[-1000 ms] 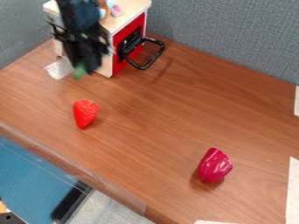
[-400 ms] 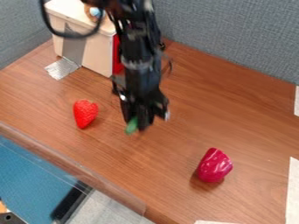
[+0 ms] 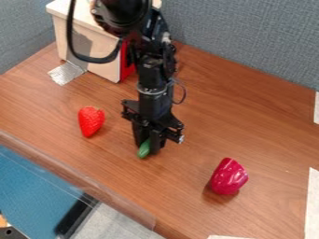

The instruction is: Move the green thing to rigth of the table

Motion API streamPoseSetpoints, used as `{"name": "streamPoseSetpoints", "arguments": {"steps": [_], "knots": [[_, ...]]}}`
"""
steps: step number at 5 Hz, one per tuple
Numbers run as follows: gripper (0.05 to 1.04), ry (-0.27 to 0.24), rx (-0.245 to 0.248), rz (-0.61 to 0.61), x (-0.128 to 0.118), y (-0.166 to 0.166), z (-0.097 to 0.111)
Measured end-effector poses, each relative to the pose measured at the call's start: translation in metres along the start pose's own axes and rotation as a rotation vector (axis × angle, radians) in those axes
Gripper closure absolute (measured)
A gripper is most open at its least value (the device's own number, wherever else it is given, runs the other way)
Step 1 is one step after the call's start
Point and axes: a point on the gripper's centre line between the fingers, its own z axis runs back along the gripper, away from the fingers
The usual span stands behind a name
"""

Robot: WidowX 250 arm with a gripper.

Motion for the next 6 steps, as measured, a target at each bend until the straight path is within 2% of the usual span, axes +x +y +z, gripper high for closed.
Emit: {"name": "streamPoseSetpoints", "arguments": {"steps": [1,2,3,4,5,6], "knots": [[0.412,-0.034,-0.016,0.037,0.001,0.001,-0.001],[0.192,-0.042,-0.019,0.068,0.002,0.004,0.001],[0.092,-0.043,-0.031,0.099,-0.003,0.014,0.005],[0.088,-0.053,-0.031,0.113,-0.004,0.019,0.011],[0.087,-0.105,-0.033,0.111,0.001,0.018,0.032],[0.087,-0.133,-0.041,0.109,0.001,0.019,0.043]]}}
